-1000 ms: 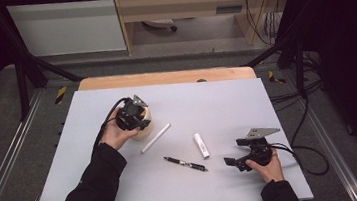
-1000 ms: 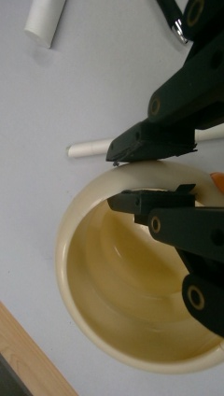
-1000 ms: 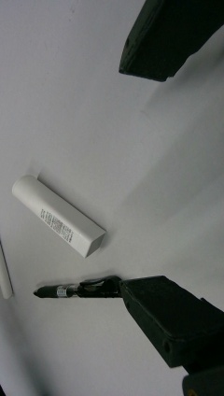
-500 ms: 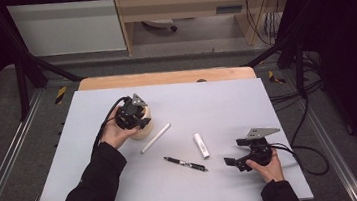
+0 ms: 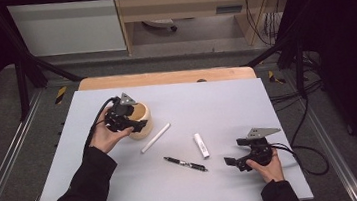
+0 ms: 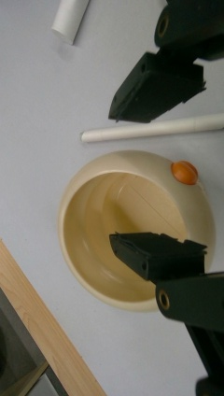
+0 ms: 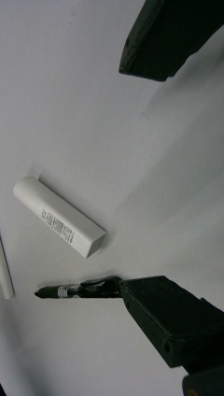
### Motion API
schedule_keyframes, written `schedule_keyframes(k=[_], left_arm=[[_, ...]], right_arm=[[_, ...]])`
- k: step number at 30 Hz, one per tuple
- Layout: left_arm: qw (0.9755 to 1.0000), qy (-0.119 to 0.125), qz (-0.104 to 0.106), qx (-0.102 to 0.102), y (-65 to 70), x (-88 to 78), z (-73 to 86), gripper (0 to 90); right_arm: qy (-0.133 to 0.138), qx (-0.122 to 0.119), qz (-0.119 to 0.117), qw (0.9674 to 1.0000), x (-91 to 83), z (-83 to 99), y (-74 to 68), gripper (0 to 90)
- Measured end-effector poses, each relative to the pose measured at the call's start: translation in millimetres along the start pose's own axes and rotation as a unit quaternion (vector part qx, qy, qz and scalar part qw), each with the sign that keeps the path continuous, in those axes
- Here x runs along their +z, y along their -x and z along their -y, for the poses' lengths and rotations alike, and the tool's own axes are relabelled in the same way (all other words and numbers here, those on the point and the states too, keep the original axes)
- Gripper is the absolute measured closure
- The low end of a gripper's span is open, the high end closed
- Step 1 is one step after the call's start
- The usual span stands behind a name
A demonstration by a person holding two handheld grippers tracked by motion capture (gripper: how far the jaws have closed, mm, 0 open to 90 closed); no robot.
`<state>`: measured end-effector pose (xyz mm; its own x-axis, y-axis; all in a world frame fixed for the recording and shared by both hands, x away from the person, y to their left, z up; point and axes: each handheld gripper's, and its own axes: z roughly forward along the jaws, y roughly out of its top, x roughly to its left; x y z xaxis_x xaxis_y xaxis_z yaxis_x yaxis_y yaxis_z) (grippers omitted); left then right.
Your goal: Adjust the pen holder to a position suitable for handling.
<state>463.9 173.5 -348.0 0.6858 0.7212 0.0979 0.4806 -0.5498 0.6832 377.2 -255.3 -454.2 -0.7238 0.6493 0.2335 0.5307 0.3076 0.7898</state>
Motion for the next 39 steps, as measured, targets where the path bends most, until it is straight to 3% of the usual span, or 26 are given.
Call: schedule_keyframes(k=[8, 15, 24, 39], left_arm=[[0.9997, 0.011, 0.007, -0.019, 0.6, -17.1, 11.4, 14.8], [0.9997, 0.009, 0.005, -0.022, 3.6, -21.5, 25.0, 7.1], [0.9994, 0.009, 0.016, -0.029, 12.3, -17.1, 44.2, 2.6], [0.9992, 0.0, 0.035, -0.016, 36.0, -0.8, 47.0, 3.0]], right_arm=[[-0.001, 0.002, 0.0, 1.0, 0.3, 0.0, -0.1, 0.8], [-0.001, 0.004, 0.002, 1.0, 0.4, -0.4, 0.2, 0.8], [0.0, 0.007, 0.003, 1.0, 0.0, -0.5, -0.1, 0.8], [-0.001, 0.005, 0.004, 1.0, 0.3, -0.4, 0.0, 0.8]])
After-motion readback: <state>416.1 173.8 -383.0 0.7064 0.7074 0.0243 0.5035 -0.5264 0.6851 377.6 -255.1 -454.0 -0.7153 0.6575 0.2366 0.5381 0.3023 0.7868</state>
